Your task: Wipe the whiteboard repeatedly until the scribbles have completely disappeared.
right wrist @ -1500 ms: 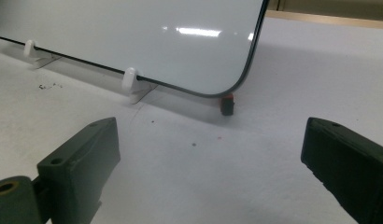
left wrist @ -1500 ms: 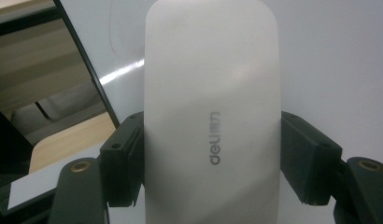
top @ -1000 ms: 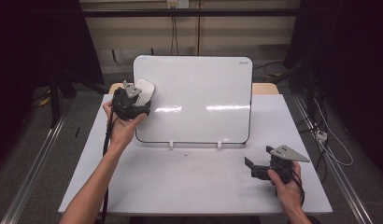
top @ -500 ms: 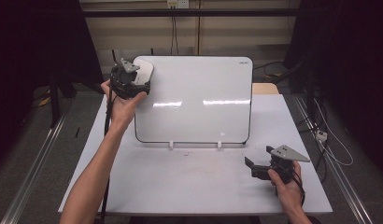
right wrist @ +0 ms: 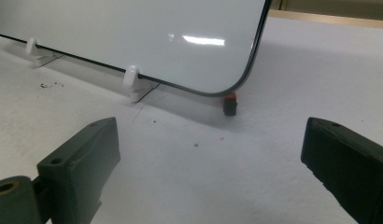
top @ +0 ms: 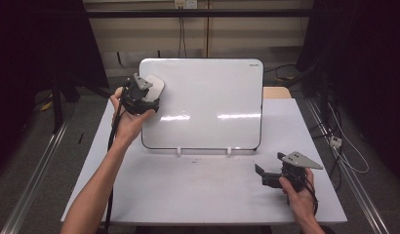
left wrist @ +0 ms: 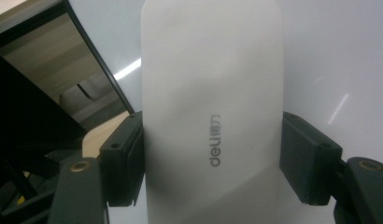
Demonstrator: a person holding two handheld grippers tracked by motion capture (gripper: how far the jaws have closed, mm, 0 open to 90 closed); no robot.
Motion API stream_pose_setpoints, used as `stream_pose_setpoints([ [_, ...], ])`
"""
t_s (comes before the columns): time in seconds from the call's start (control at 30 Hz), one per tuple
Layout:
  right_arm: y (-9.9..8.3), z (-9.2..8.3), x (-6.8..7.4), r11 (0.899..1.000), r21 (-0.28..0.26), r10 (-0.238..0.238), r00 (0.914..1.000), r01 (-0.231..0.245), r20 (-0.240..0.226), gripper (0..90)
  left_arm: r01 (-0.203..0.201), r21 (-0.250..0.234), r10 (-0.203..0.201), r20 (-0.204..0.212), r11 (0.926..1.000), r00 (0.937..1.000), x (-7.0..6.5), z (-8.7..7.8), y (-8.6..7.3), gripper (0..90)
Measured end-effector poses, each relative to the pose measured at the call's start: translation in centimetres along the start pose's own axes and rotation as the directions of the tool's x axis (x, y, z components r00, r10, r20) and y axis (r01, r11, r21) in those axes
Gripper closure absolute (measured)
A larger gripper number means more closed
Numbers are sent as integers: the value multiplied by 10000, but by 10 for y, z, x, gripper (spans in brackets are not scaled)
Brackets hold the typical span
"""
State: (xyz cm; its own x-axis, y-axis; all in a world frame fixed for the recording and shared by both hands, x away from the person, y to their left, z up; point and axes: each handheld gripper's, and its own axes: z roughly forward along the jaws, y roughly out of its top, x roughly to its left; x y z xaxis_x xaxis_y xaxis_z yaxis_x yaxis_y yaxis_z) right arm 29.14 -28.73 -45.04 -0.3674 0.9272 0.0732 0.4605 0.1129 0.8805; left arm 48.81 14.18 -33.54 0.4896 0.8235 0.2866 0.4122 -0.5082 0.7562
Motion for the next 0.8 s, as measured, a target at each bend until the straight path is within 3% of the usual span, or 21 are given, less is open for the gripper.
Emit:
stream_pose_setpoints([
  [0.2,0,1,-1,10000,10,-1,10000,1,13,44,-162,198,150,618,9997,9980,-10,-5,-28,304],
  [0.43,0,1,0,10000,5,-13,10000,13,31,45,203,-718,-128,1024,9972,9947,-6,-12,-42,307],
  [0.5,1,1,0,10000,-34,-17,10000,17,17,45,477,-916,-348,1369,9947,9900,-4,-15,-42,311],
  [0.57,1,0,0,10000,-62,-12,10000,12,21,45,300,-1049,-184,1098,9940,9938,-7,-19,-42,311],
  [0.77,2,3,1,10000,24,19,10000,-19,-4,44,832,-1424,-691,1014,9863,9924,1,-23,-41,311],
  [0.8,2,4,1,10000,24,56,10000,-56,23,44,768,-1431,-645,883,9867,9940,1,-23,-42,311],
])
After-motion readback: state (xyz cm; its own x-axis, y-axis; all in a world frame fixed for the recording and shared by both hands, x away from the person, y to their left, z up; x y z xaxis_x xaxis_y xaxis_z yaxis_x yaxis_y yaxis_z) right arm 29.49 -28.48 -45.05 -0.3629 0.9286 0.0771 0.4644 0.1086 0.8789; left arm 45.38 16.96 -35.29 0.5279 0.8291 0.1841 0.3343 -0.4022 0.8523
